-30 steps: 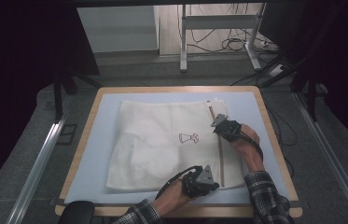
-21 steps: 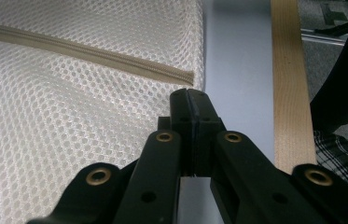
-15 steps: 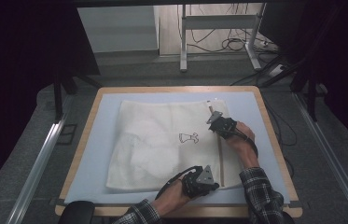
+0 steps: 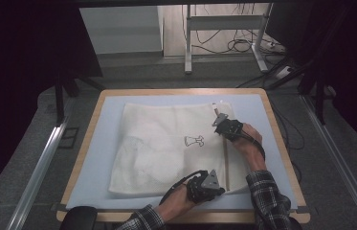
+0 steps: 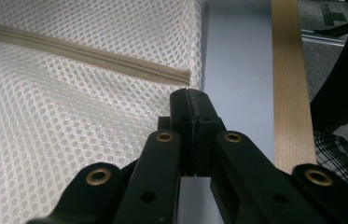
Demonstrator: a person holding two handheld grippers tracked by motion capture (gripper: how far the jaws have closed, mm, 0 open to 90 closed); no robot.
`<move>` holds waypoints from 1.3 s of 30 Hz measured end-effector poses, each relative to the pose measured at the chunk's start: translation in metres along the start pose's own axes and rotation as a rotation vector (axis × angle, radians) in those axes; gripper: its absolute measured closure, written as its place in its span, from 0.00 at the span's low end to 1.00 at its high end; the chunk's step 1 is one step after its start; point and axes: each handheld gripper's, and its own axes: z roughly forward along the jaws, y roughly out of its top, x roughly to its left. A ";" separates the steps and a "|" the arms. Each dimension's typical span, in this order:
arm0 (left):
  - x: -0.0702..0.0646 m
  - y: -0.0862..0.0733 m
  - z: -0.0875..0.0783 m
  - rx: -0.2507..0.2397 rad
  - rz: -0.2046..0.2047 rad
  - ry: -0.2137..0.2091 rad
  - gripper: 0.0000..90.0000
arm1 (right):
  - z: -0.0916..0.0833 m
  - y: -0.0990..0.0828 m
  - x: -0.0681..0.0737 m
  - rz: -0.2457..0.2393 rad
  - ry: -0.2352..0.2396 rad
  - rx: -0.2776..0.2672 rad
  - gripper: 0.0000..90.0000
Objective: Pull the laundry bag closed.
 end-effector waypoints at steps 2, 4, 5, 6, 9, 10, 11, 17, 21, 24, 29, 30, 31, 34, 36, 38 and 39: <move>0.000 0.000 0.000 0.000 0.000 0.001 1.00 | 0.000 0.000 0.000 0.002 -0.001 -0.003 0.94; -0.001 0.000 0.000 -0.002 0.005 0.005 1.00 | 0.000 0.000 0.000 -0.006 -0.004 -0.001 0.94; -0.001 0.000 0.000 -0.002 0.009 0.009 1.00 | 0.000 0.001 0.000 -0.010 -0.023 -0.002 0.94; -0.002 0.000 0.000 -0.001 0.010 0.011 1.00 | 0.000 0.002 0.000 -0.010 -0.015 -0.003 0.95; -0.001 0.000 0.000 -0.003 0.005 0.006 1.00 | 0.002 0.006 -0.001 -0.011 -0.021 -0.006 0.95; -0.001 0.000 0.000 -0.002 0.004 0.005 1.00 | 0.003 0.008 -0.001 -0.012 -0.023 -0.006 0.95; -0.001 0.000 0.000 -0.002 0.004 0.005 1.00 | 0.004 0.009 -0.001 -0.013 -0.024 -0.003 0.95; 0.000 0.000 0.000 0.000 0.001 0.002 1.00 | 0.011 0.011 0.002 -0.022 -0.009 0.030 0.95; 0.000 0.000 0.000 0.000 -0.001 0.000 1.00 | 0.006 0.010 0.000 -0.028 0.009 0.040 0.94; 0.000 0.000 0.000 0.000 -0.002 -0.001 1.00 | 0.004 0.006 -0.001 -0.029 0.027 0.056 0.92; 0.000 0.000 0.000 -0.004 -0.006 -0.004 1.00 | 0.002 -0.001 -0.002 -0.041 0.017 0.080 0.93; 0.000 0.000 0.000 -0.004 -0.007 -0.004 1.00 | 0.001 -0.002 -0.002 -0.035 0.016 0.082 0.93; 0.000 0.000 0.000 -0.005 -0.009 -0.005 1.00 | 0.000 -0.003 -0.003 -0.040 0.018 0.082 0.93; 0.000 0.000 0.000 -0.005 -0.010 -0.006 1.00 | 0.000 -0.003 -0.003 -0.043 0.013 0.087 0.94; 0.000 0.000 0.000 -0.004 -0.009 -0.005 1.00 | 0.001 -0.003 -0.002 -0.058 -0.002 0.083 0.95; 0.000 0.000 0.000 -0.004 -0.010 -0.006 1.00 | 0.003 -0.002 -0.002 -0.069 -0.023 0.083 0.95; 0.001 0.000 0.000 -0.003 -0.010 -0.007 1.00 | 0.004 -0.002 -0.002 -0.069 -0.029 0.081 0.95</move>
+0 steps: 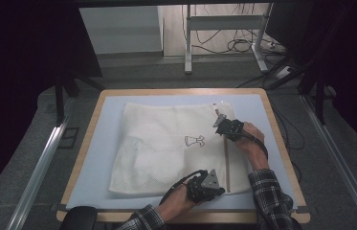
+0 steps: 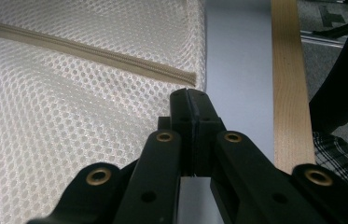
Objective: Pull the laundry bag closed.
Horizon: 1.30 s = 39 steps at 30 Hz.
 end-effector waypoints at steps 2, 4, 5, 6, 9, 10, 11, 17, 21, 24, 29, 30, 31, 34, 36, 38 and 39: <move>0.000 0.000 0.000 -0.002 0.000 0.001 1.00 | 0.003 0.002 -0.001 0.004 -0.010 -0.004 0.95; 0.000 0.000 0.000 -0.002 0.000 0.001 1.00 | 0.006 0.003 -0.002 -0.003 -0.021 -0.003 0.95; 0.000 0.000 0.000 -0.002 0.000 0.001 1.00 | 0.007 0.004 -0.003 -0.002 -0.024 -0.002 0.95; 0.000 0.000 0.000 -0.002 0.000 0.002 1.00 | 0.008 0.004 -0.004 -0.002 -0.024 -0.003 0.95; 0.000 0.000 0.000 -0.002 0.000 0.002 1.00 | 0.011 0.006 -0.008 0.001 -0.035 -0.011 0.95; 0.000 0.000 0.000 -0.002 0.001 0.003 1.00 | 0.012 0.006 -0.009 0.010 -0.034 -0.013 0.95; 0.000 0.000 0.000 -0.002 0.002 0.003 1.00 | 0.013 0.007 -0.011 0.014 -0.035 -0.016 0.95; -0.001 0.000 0.000 -0.002 0.001 0.004 1.00 | 0.019 0.010 -0.017 0.037 -0.038 -0.022 0.95; -0.001 0.000 0.000 -0.002 0.003 0.006 1.00 | 0.024 0.013 -0.022 0.067 -0.034 -0.029 0.95; -0.001 0.000 0.000 0.001 0.005 0.007 1.00 | 0.027 0.014 -0.026 0.086 -0.032 -0.037 0.95; -0.001 0.000 0.000 0.000 0.004 0.007 1.00 | 0.034 0.018 -0.031 0.116 -0.033 -0.041 0.95; -0.001 0.000 0.000 0.000 0.005 0.007 1.00 | 0.035 0.018 -0.032 0.115 -0.035 -0.041 0.95; -0.001 0.000 0.000 0.000 0.005 0.007 1.00 | 0.036 0.019 -0.032 0.122 -0.038 -0.035 0.94; -0.001 0.000 0.000 0.000 0.004 0.007 1.00 | 0.039 0.022 -0.034 0.121 -0.040 -0.039 0.94; -0.001 0.000 0.000 -0.002 0.003 0.006 1.00 | 0.041 0.022 -0.036 0.121 -0.042 -0.039 0.94; -0.001 0.000 0.000 -0.003 0.003 0.006 1.00 | 0.042 0.023 -0.038 0.120 -0.045 -0.040 0.94; -0.001 0.000 0.000 -0.003 0.002 0.005 1.00 | 0.043 0.024 -0.038 0.124 -0.046 -0.039 0.94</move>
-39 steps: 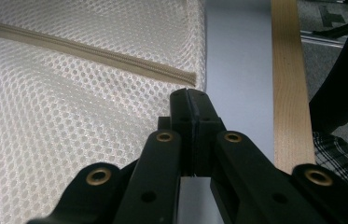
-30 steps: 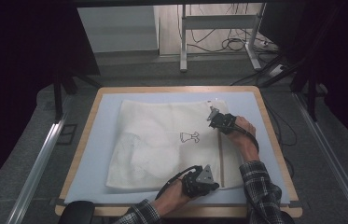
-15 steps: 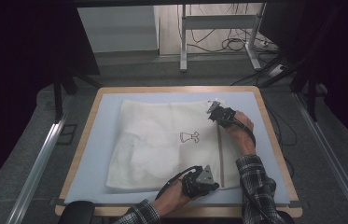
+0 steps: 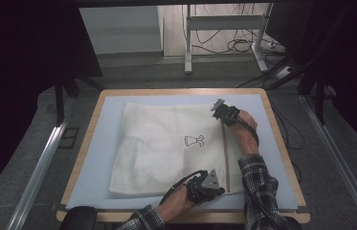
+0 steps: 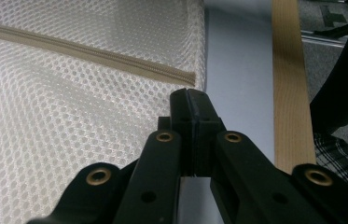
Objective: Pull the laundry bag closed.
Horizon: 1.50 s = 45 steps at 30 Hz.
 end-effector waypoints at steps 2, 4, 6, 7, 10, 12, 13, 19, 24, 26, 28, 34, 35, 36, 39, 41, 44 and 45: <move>0.000 0.000 0.000 0.000 0.000 -0.001 1.00 | 0.002 0.001 -0.001 0.000 0.001 0.002 0.94; 0.000 0.000 0.000 0.000 0.000 0.000 1.00 | 0.003 0.003 -0.001 0.010 0.001 0.006 0.94; 0.000 0.000 0.000 0.000 0.000 -0.001 1.00 | 0.005 0.003 -0.002 0.002 -0.001 0.004 0.94; 0.000 0.000 0.000 0.000 -0.001 -0.001 1.00 | 0.006 0.004 -0.003 -0.003 -0.004 0.002 0.94; 0.000 0.000 0.000 -0.001 -0.002 -0.001 1.00 | 0.008 0.005 -0.003 0.005 -0.010 0.005 0.94; 0.000 0.000 0.000 -0.001 -0.002 -0.003 1.00 | 0.009 0.006 -0.004 0.002 -0.010 0.002 0.94; 0.000 0.000 0.000 -0.001 -0.002 -0.003 1.00 | 0.010 0.007 -0.004 0.010 -0.008 0.004 0.94; 0.001 0.000 0.000 0.000 -0.006 -0.006 1.00 | 0.014 0.010 -0.007 0.005 -0.011 0.005 0.93; 0.000 0.000 0.000 0.000 -0.002 -0.002 1.00 | 0.018 0.013 -0.008 0.021 -0.008 0.005 0.93; 0.000 0.000 0.000 0.000 -0.003 -0.002 1.00 | 0.019 0.014 -0.009 0.020 -0.010 0.009 0.93; 0.000 0.000 0.000 -0.001 -0.004 -0.003 1.00 | 0.020 0.015 -0.010 0.021 -0.007 0.007 0.93; 0.001 0.000 0.000 0.001 -0.006 -0.004 1.00 | 0.023 0.016 -0.012 0.044 -0.001 0.009 0.92; 0.001 0.000 0.000 0.002 -0.008 -0.005 1.00 | 0.024 0.016 -0.012 0.042 0.001 0.006 0.92; 0.001 0.000 0.000 0.002 -0.008 -0.006 1.00 | 0.024 0.016 -0.013 0.042 0.000 0.004 0.92; 0.001 0.000 0.000 0.003 -0.011 -0.008 1.00 | 0.027 0.017 -0.015 0.060 0.008 0.009 0.92; 0.002 0.000 0.000 0.001 -0.021 -0.011 1.00 | 0.029 0.018 -0.016 0.056 0.010 0.006 0.91; 0.004 0.000 0.000 0.003 -0.035 -0.025 1.00 | 0.030 0.018 -0.014 0.046 0.006 0.009 0.90; 0.004 0.000 0.000 0.001 -0.039 -0.027 1.00 | 0.030 0.018 -0.013 0.051 0.007 0.009 0.90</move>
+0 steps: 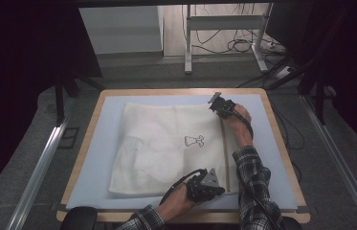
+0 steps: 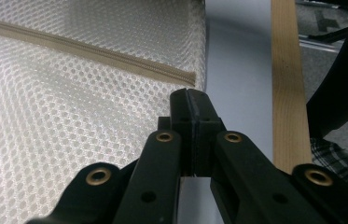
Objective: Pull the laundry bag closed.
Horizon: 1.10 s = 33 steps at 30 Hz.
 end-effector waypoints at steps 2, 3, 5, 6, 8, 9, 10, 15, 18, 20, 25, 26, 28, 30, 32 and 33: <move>0.000 0.000 0.000 0.002 0.006 0.003 1.00 | -0.001 -0.002 0.001 0.010 0.000 -0.008 0.90; -0.001 0.000 0.000 0.001 0.012 0.006 1.00 | -0.002 -0.002 0.001 0.010 0.001 -0.010 0.90; -0.003 0.003 0.000 0.014 0.034 0.031 0.98 | -0.003 -0.004 0.001 0.023 0.006 -0.015 0.89; -0.003 0.004 0.000 0.022 0.040 0.044 0.94 | -0.004 -0.004 0.001 0.032 0.014 -0.023 0.87; -0.004 0.007 -0.001 0.039 0.055 0.063 0.87 | -0.006 -0.005 0.000 0.047 0.016 -0.025 0.84; -0.005 0.009 -0.001 0.044 0.061 0.071 0.82 | -0.007 -0.006 -0.001 0.047 0.020 -0.029 0.83; -0.005 0.009 -0.001 0.046 0.066 0.068 0.79 | -0.008 -0.006 0.000 0.058 0.022 -0.030 0.82; -0.014 0.012 0.002 0.074 0.126 0.093 0.68 | -0.013 -0.010 -0.003 0.104 0.051 -0.062 0.76; -0.014 0.014 0.000 0.071 0.133 0.111 0.60 | -0.017 -0.014 -0.001 0.127 0.067 -0.089 0.71; -0.011 0.014 -0.002 0.059 0.118 0.114 0.56 | -0.020 -0.017 0.002 0.122 0.072 -0.102 0.68; -0.004 0.013 -0.004 0.040 0.052 0.092 0.44 | -0.025 -0.024 0.006 0.118 0.085 -0.119 0.64; -0.004 0.013 -0.004 0.040 0.047 0.087 0.43 | -0.026 -0.024 0.006 0.126 0.091 -0.122 0.63; -0.003 0.013 -0.005 0.041 0.048 0.089 0.38 | -0.028 -0.023 0.006 0.139 0.099 -0.128 0.60; -0.003 0.013 -0.007 0.040 0.046 0.085 0.35 | -0.029 -0.023 0.006 0.150 0.106 -0.130 0.57; -0.003 0.013 -0.010 0.028 0.045 0.082 0.33 | -0.030 -0.023 0.008 0.159 0.121 -0.132 0.55; -0.003 0.013 -0.012 0.012 0.048 0.078 0.32 | -0.030 -0.023 0.009 0.163 0.124 -0.131 0.54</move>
